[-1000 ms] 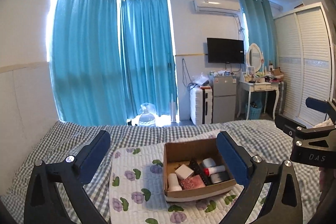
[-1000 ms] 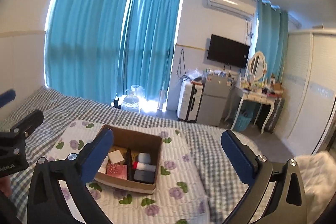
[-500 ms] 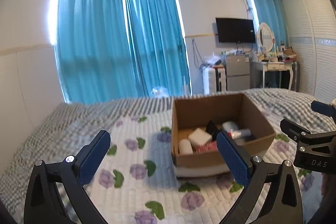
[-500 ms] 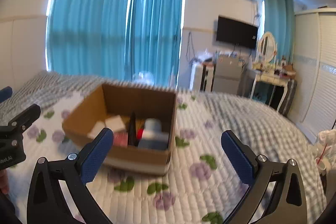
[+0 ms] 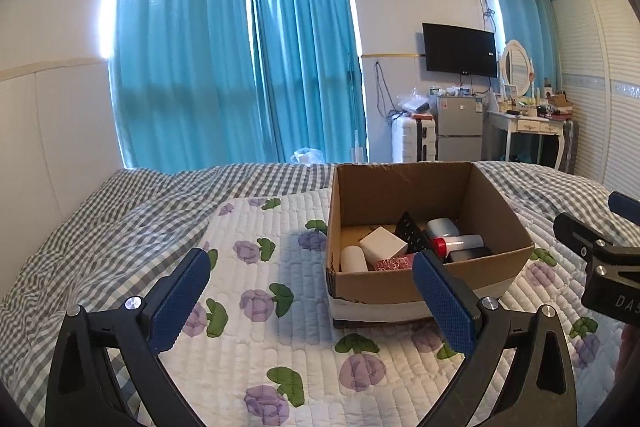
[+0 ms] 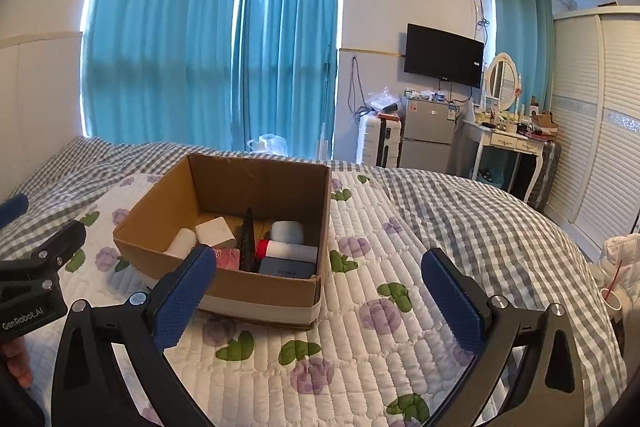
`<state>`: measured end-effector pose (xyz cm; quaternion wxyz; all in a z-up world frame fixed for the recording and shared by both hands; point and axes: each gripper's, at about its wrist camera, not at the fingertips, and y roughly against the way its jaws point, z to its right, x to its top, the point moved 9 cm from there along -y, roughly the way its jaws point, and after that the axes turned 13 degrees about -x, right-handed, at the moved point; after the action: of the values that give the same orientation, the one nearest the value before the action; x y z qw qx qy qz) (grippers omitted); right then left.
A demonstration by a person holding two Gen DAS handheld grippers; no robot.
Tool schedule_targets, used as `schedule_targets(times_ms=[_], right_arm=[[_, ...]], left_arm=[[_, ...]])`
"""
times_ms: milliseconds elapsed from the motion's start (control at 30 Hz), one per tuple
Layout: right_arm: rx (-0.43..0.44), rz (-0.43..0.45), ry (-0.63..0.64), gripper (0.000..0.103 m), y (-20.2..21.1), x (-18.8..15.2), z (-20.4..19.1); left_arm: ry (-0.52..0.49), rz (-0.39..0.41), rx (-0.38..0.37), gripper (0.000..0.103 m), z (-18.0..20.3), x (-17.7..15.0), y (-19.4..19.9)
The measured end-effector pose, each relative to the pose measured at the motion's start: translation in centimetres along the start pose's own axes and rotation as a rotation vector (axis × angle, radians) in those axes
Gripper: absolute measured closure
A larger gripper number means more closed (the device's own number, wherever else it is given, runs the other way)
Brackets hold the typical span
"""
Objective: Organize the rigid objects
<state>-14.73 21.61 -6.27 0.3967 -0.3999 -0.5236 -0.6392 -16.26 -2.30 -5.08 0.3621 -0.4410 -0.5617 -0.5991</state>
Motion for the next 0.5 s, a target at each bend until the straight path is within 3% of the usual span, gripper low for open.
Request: schedule_targets(times_ms=[500], right_arm=[[-0.008,0.004,-0.011,0.0,0.16,-0.05,0.41]], left_arm=[[0.016,0.014,-0.02,0.0,-0.02,0.29,0.12]])
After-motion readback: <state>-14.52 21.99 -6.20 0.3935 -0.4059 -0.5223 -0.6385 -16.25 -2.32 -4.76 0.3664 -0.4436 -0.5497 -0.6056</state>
